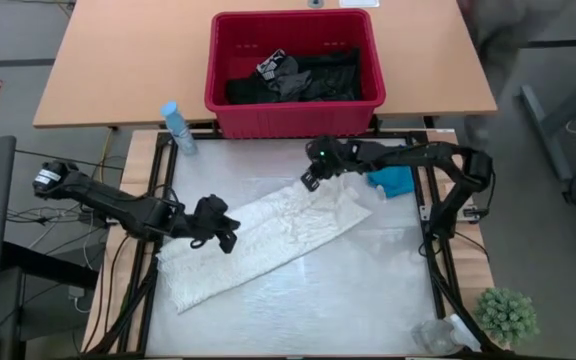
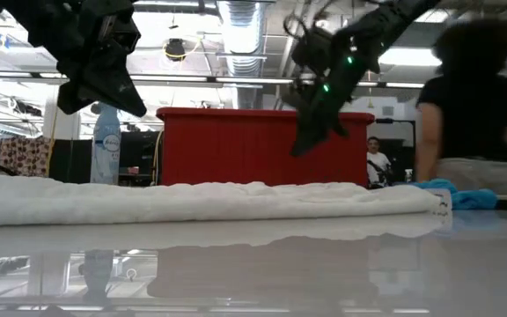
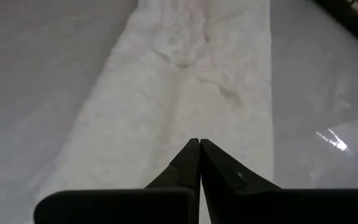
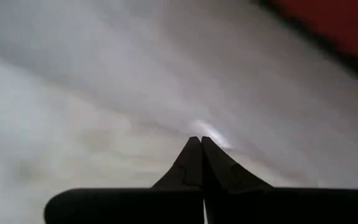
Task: Fold laundry
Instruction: Fold the white shirt
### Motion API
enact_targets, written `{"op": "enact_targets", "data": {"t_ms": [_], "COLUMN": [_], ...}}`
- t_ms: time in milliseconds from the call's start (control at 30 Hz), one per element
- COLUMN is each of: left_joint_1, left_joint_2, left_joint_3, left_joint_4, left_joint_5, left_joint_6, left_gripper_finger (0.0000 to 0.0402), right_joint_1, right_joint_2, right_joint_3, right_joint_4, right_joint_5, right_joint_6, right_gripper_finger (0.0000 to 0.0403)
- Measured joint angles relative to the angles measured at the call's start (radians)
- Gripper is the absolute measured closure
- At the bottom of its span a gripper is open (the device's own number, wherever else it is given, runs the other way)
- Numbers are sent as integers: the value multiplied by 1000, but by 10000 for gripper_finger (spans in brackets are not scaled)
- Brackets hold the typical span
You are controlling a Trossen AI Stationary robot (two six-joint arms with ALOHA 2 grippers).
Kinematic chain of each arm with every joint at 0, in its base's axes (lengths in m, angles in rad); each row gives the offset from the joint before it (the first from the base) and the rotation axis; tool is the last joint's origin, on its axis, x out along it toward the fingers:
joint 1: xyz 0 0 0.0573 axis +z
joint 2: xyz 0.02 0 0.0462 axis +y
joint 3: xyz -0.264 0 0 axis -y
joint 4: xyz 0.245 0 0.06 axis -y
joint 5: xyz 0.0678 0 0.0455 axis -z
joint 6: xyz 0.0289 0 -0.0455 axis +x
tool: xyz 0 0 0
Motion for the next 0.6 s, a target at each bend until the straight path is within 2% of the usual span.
{"op": "enact_targets", "data": {"t_ms": [67,133,300,433,600], "left_joint_1": [27,50,70,66,67], "left_joint_2": [-31,-71,-218,-349,-472], "left_joint_3": [1,8,21,22,22], "left_joint_4": [0,0,-1,-12,-38], "left_joint_5": [5,29,155,174,122], "left_joint_6": [34,93,227,304,375], "left_gripper_finger": [401,401,401,401,401], "right_joint_1": [61,147,357,454,502], "right_joint_2": [2,29,174,332,544], "right_joint_3": [33,54,119,276,539], "right_joint_4": [14,55,194,237,200], "right_joint_5": [-56,-49,107,200,231], "right_joint_6": [53,116,216,256,254], "right_gripper_finger": [387,387,387,387,387]}}
